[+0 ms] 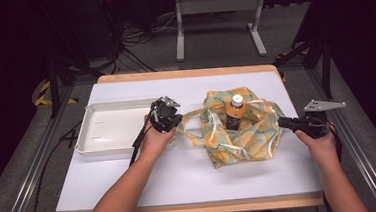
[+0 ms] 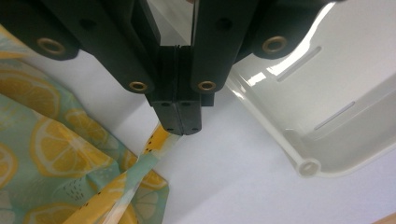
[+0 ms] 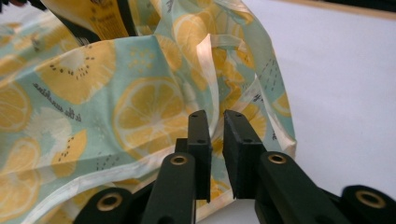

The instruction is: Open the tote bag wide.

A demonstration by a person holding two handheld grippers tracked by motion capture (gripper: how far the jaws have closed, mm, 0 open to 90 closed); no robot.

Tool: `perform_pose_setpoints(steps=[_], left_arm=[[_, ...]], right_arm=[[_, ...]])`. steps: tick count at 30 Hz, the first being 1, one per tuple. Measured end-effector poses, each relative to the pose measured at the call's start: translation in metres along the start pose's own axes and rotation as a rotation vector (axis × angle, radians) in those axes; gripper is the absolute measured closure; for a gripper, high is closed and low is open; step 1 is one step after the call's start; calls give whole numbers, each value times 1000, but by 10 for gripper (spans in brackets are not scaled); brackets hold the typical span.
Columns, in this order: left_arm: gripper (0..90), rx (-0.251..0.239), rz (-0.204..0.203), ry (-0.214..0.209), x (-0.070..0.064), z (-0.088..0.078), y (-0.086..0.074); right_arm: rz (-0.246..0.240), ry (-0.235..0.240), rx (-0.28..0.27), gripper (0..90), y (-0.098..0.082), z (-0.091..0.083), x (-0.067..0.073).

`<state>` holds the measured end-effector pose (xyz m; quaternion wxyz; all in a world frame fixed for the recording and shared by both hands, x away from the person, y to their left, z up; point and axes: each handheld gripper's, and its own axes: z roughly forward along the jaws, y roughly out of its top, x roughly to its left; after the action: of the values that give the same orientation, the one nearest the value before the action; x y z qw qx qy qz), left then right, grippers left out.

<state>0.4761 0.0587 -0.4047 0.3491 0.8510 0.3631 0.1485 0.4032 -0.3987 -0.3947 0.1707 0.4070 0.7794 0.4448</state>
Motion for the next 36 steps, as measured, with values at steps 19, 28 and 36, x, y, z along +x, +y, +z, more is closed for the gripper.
perform_pose_setpoints(steps=[19,28,36], left_arm=[[898,-15,15,-21,-6,0,0],[898,-19,14,-36,-7,-1,-4],[898,-19,22,-54,-12,-2,-6]], right_arm=[[-105,55,-214,702,69,-4,39],[-140,19,-211,549,95,34,44],[-71,-15,-173,426,95,62,31]])
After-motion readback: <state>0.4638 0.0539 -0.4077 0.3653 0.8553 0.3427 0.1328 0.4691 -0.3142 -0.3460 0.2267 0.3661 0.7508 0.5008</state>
